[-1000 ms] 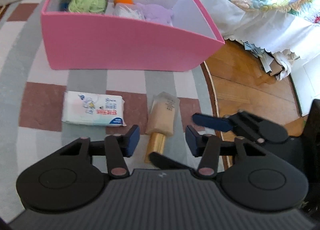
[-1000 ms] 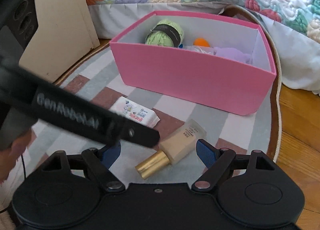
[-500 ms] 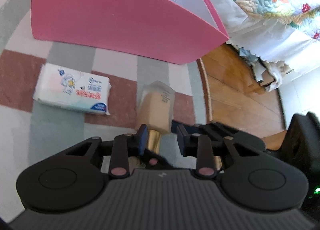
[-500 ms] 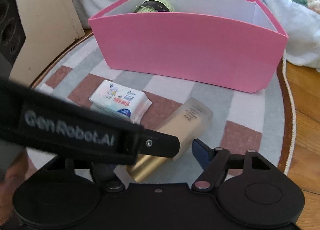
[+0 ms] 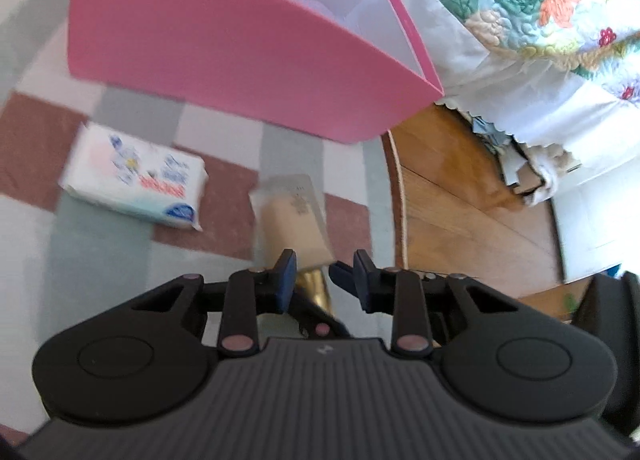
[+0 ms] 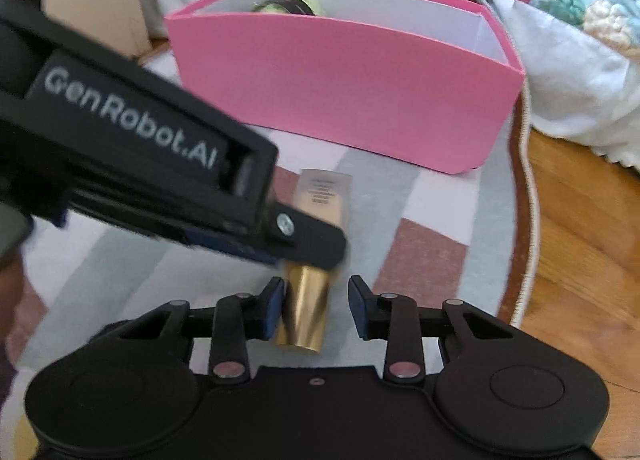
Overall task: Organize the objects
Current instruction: 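Lower the left gripper and close it on the foundation bottle, then lift the foundation bottle with the left gripper off the rug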
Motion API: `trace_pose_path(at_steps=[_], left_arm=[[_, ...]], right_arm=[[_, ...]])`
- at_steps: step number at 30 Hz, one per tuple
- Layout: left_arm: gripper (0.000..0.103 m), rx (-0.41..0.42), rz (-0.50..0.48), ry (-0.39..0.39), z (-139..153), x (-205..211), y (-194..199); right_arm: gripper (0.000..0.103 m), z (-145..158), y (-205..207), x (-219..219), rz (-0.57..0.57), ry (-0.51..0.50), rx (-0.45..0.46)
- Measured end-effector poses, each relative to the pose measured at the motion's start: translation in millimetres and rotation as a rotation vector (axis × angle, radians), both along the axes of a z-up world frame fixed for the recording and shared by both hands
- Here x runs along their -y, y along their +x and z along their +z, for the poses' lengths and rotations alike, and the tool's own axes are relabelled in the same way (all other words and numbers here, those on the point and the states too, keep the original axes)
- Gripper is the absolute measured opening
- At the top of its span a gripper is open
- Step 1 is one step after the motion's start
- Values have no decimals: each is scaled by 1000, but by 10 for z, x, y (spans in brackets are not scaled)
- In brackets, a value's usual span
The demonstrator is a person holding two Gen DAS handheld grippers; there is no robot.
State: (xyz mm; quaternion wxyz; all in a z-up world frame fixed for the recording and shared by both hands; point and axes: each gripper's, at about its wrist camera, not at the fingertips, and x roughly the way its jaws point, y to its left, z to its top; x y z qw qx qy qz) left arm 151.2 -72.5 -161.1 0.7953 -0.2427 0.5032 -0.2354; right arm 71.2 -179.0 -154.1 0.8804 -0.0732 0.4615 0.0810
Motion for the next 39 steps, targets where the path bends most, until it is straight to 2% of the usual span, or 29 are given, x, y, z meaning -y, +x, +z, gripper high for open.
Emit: trace_pose_path(at_steps=[1,2,4,7,11,12,13,17,21,22,25,28,31,34,39], left_arm=[[29,4,14,3,11,-26,0],[29,4,29,5,8,-49,9],[29,1,45,19,-19,-83,31],[29,-10,63,16,-94,-131,51],[28,-30,103,-46,-183,-210,56],[28,-35,107,-50,-192,-222,58],[28,-44,108,-46,-198,-218,59],[28,-120,88,-49,-232,-173,79],[36,-136,60,-1,-253,-65,38],[40,-140,52,15,-261,-34,29],[48,-168,46,19,-302,15,-6],[49,-150,38,42,-292,55,-48],[47,-132,38,56,-286,93,-84],[44,-130,34,36,-302,106,-108],[43,-121,35,60,-260,136,-152]], right_arm=[[44,20,-19,-48,16,9,11],[52,26,-23,-87,29,11,12],[57,13,-13,-156,47,-8,21],[56,-54,76,-170,38,-44,31],[55,-125,266,-67,7,23,29],[51,-125,309,-24,-10,59,23],[41,-116,345,15,-35,84,17],[40,-81,296,-3,-116,78,-13],[40,-63,122,107,-167,183,-55],[40,-67,91,146,-177,207,-63],[40,-75,-7,295,-200,282,-84],[41,-98,-16,475,-229,379,-113],[42,-126,-87,466,-214,425,-134],[42,-137,-140,426,-183,407,-126],[41,-125,-136,257,-102,280,-93]])
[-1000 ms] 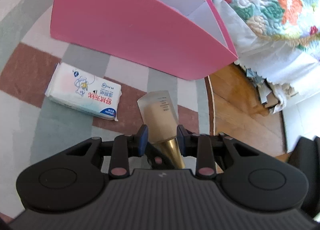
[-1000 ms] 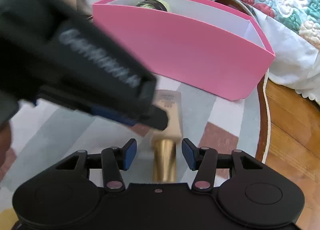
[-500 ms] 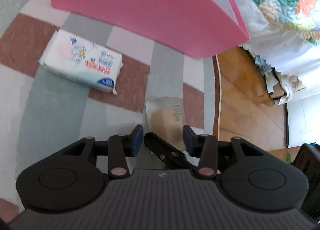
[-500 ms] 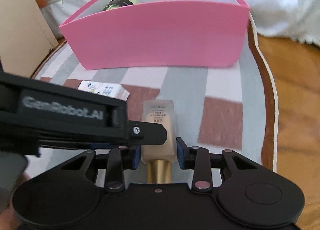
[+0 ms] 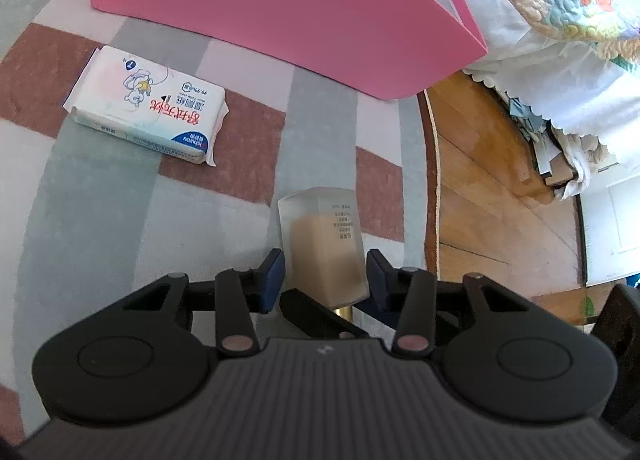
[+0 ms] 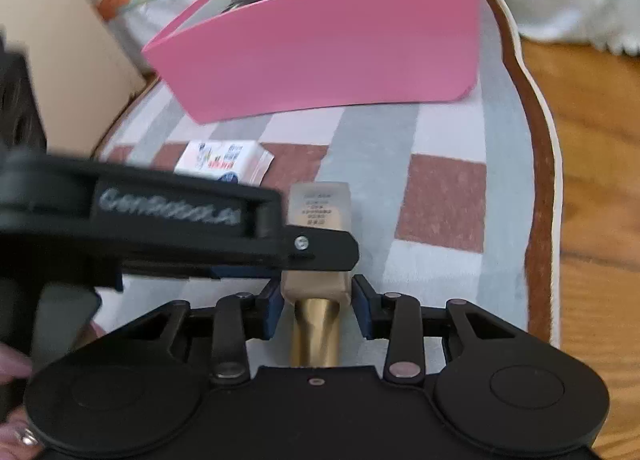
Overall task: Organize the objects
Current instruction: 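Lift the foundation bottle with the left gripper off the rug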
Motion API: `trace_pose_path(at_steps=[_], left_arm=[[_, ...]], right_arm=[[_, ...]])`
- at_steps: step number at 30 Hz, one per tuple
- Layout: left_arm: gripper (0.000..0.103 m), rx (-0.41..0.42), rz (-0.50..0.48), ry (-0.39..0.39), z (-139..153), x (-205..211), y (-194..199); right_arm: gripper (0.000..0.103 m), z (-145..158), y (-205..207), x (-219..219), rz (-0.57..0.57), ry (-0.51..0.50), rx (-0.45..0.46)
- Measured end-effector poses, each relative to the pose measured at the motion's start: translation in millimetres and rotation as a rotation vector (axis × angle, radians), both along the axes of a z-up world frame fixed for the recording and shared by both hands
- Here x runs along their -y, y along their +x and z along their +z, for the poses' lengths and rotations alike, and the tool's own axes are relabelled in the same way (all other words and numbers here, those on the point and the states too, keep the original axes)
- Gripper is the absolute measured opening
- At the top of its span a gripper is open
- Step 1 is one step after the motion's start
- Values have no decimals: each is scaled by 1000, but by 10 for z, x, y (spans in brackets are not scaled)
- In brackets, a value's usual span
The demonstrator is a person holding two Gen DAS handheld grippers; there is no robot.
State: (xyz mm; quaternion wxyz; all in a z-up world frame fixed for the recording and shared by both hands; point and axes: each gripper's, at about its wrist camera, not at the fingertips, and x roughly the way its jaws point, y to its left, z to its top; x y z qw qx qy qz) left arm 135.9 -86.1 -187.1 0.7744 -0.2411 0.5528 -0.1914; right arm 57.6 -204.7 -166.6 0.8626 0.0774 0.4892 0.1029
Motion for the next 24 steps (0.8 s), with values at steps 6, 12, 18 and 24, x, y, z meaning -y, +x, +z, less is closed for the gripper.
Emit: trace_pose_path(at_steps=[6,12,18,24], left_arm=[[43,-9,-27,57,155,50,-77],[43,19,-76,110,575,102,-134],[44,39,-99,111,1072,60,-185],[45,107,-79,63,1584,-32,-224]], right_arm=[[41,90,-45,-50,2,-2,-33],[41,405,-111,-11,-9,29,-55],[41,844,-178,-1,-10,47,-51],[41,1346,-275,-30,46,5,51]])
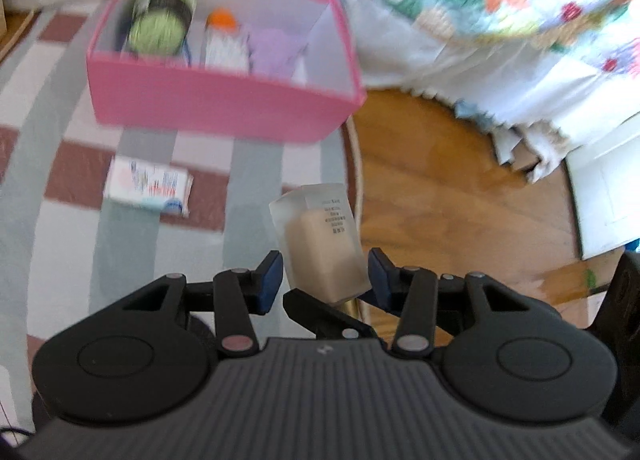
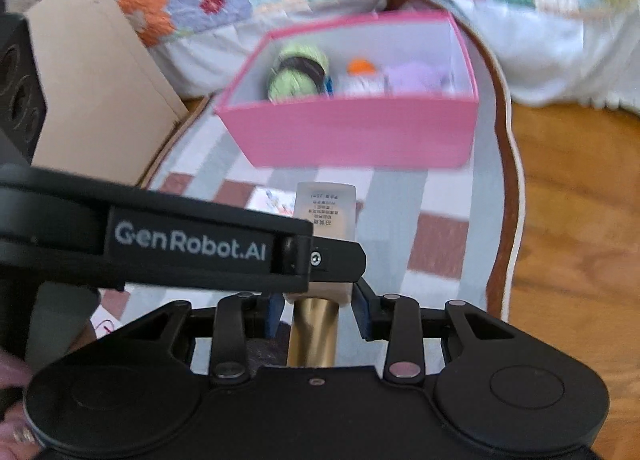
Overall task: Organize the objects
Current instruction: 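Lift the foundation bottle with the left gripper off the rug, then carry the foundation bottle with the left gripper into the pink box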
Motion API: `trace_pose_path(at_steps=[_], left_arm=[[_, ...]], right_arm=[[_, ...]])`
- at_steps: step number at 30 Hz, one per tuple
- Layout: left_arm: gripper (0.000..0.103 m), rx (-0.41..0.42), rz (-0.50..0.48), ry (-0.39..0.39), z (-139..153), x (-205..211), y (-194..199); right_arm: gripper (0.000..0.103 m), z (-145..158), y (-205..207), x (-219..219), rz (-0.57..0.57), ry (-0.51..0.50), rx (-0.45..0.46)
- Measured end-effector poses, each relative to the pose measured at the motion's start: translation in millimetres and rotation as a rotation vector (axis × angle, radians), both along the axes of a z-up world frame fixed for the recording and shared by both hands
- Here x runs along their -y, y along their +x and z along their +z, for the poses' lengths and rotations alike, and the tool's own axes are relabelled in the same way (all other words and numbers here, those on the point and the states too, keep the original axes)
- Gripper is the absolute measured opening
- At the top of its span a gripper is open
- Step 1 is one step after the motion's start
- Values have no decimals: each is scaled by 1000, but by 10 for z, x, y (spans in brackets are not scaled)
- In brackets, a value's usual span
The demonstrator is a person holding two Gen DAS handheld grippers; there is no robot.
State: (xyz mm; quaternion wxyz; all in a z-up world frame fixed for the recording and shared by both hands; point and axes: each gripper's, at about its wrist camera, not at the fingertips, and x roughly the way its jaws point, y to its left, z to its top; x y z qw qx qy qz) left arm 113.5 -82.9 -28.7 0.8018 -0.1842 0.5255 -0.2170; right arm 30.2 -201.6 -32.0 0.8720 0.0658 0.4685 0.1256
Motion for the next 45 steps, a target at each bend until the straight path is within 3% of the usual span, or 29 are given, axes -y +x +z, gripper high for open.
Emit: trace_pose_path(at_steps=[7,11,15,24,29,32,45], left_arm=[[45,143,35,-25,665,-34,171],[46,190,56,-1,868,-12,448],[46,199,96,23,885,-16,719],[46,166,162,28,398,90,1561],[46,85,150,40,69,122,2023],[46,87,111,81,-90,239,2149],[47,-8,98,-12,-909,250,2539]], right_arm=[[41,658,137,-9,72,-74,180],[41,889,395,-14,85,-89,217],[41,962,742,-34,95,-69,208],[41,596,1600,38,51,-35,131],[41,229,1939,173,4,31,117],[41,48,2053,217,-7,33,114],[41,-638,2405,341,-55,-22,56]])
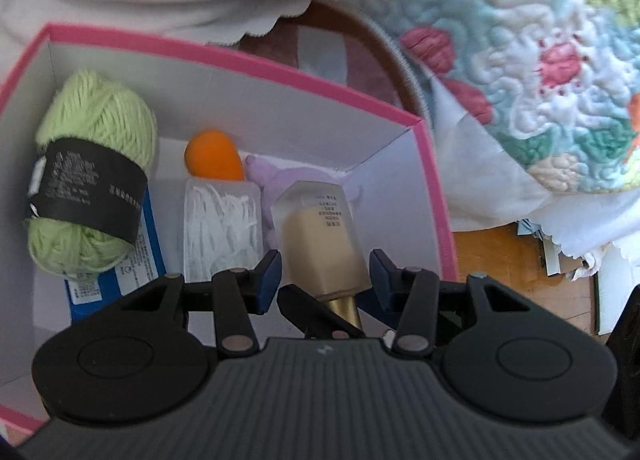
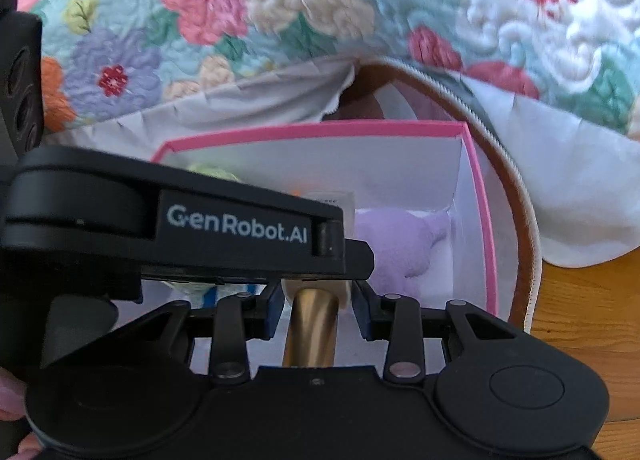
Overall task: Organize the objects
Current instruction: 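Carry the foundation bottle with the left gripper into the pink box, then open the left gripper to release the bottle beside the lilac plush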
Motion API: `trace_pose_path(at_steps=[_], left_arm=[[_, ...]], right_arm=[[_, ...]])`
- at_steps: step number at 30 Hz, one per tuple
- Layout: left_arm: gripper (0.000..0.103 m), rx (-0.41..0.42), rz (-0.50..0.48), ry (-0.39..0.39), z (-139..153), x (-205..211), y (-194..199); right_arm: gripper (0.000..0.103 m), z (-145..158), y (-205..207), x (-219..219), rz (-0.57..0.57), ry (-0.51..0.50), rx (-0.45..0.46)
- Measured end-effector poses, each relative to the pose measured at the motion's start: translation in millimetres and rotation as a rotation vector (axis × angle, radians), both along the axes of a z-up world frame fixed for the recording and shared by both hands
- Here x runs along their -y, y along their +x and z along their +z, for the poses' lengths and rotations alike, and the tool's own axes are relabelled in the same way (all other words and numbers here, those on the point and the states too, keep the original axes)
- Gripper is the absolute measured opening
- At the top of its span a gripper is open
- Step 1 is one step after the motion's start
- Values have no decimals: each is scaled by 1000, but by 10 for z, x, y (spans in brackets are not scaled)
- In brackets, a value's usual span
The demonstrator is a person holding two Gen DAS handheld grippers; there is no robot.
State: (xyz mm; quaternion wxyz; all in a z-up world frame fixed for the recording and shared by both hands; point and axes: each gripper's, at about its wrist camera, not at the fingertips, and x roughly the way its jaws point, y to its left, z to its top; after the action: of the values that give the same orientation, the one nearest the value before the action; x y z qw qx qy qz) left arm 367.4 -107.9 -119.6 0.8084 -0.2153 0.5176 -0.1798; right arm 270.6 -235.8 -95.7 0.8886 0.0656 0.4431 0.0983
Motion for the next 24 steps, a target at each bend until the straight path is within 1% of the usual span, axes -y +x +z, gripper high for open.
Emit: trace_pose_path(at_steps=[3,7,10,11,14,17,20,24], left_arm=[[46,-2,-25,18,-95,11,10],[46,-27,-18,3,-198,-5,37],[44,-11,-20,16,-213,2,30],[44,6,-24,22,-188,6,16],[46,36,-37,45,-82,20,-45],[46,56,-58,86,28,38,-137],[46,63,-62,97,131,-11,-273],[47,55,-73,124,316,-148,-478]], right_arm=[[41,-99,45,-20,20,-22,-28],[41,-189,76,-47,11,-31,-56],[42,-231,106,-28,7,-4,-77],[42,-237,110,-22,8,0,-79],[44,-219,84,-25,5,-29,-70],[44,-151,17,42,2,13,-66],[44,-48,-101,108,-11,48,-61],[44,151,-296,138,12,45,-52]])
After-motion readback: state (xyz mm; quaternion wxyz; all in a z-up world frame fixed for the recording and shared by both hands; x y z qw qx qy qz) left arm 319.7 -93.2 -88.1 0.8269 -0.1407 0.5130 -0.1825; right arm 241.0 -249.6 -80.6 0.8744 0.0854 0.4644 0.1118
